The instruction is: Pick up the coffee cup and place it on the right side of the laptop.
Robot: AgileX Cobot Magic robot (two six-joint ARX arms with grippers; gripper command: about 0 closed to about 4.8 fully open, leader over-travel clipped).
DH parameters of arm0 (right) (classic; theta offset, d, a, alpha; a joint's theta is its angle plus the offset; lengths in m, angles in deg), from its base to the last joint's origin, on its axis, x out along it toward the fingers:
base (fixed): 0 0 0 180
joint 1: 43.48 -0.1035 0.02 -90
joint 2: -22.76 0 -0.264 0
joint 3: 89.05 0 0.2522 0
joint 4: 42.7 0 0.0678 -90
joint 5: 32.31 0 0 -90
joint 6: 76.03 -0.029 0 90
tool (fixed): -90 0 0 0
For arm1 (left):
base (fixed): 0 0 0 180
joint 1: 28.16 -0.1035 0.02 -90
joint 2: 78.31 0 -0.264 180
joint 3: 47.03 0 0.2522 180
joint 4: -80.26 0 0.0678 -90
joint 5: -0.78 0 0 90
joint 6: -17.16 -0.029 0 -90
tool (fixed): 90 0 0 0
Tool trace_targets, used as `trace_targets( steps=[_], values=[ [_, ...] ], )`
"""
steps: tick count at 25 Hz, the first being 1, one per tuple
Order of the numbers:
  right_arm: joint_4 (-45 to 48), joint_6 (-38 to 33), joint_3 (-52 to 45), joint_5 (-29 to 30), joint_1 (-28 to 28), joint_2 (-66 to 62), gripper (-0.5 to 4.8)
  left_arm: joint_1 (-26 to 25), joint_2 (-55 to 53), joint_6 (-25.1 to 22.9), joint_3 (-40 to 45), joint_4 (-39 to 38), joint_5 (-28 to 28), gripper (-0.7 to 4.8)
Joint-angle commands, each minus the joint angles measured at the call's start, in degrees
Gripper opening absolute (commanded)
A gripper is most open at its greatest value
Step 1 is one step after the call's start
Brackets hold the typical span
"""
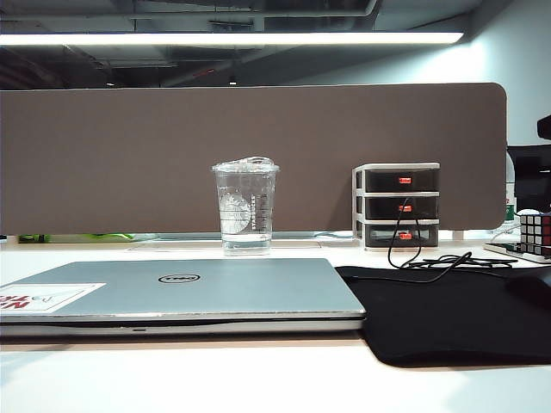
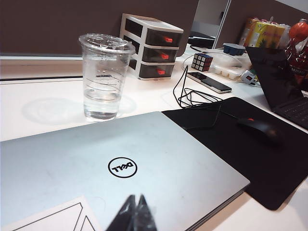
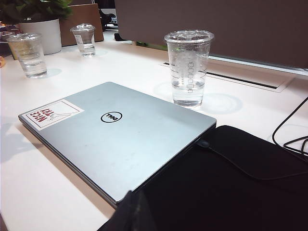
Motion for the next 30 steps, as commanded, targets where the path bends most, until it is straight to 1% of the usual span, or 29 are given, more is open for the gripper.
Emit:
trace_targets(
  steps=[1,2,4,7,11,13,15,16,18,20,24,27,29,30],
  values=[
    [0.7,-0.2,-0.3,0.2,0.0,0.1,-0.01,0.0,0.0,0.1,-0.1,3.1,0.0,-0.05],
    [0.7,-0.2,-0.3,0.1,0.0,0.1,-0.01,0.0,0.0,0.1,-0.1,4.9,0.0,-0.05],
    [0.7,-0.2,-0.3,0.1,0.0,0.1,-0.01,0.0,0.0,0.0,-0.1,5.7,0.7,-0.05],
    [0.7,-0.2,-0.3,0.1,0.0,0.1,-0.01,0.0,0.0,0.1,-0.1,5.7,5.0,-0.05],
    [0.7,-0.2,-0.3,0.1,0.0,0.1,-0.01,0.2,0.0,1.2,-0.1,5.7,5.0,-0.05],
    [0.7,-0.2,-0.3,0.2,0.0,0.1,-0.01,0.2,0.0,2.9,-0.1,5.8,5.0,0.02],
    [0.8,-0.2,-0.3,0.1,0.0,0.1,-0.01,0.2,0.0,6.4,-0.1,6.2,4.9,0.27],
    [0.9,-0.2,-0.3,0.1,0.0,0.1,-0.01,0.2,0.0,7.9,-0.1,6.2,4.8,0.28],
    [1.1,-0.2,-0.3,0.1,0.0,0.1,-0.01,0.2,0.0,8.3,-0.1,6.7,5.0,0.27],
    [1.1,-0.2,-0.3,0.1,0.0,0.1,-0.01,0.2,0.0,10.0,-0.1,8.6,6.3,0.25],
    [1.1,-0.2,-0.3,0.1,0.0,0.1,-0.01,0.2,0.0,10.7,-0.3,9.2,9.0,0.26],
    [1.0,-0.2,-0.3,0.1,0.0,0.1,-0.01,0.2,0.0,10.8,-0.5,9.2,9.9,0.26],
    [1.0,-0.2,-0.3,0.2,0.0,0.1,-0.01,0.2,0.0,11.5,-1.0,9.3,11.8,0.26],
    [1.0,-0.2,-0.3,0.2,0.0,0.1,-0.01,0.2,0.0,11.4,-1.6,10.7,12.8,0.26]
  ],
)
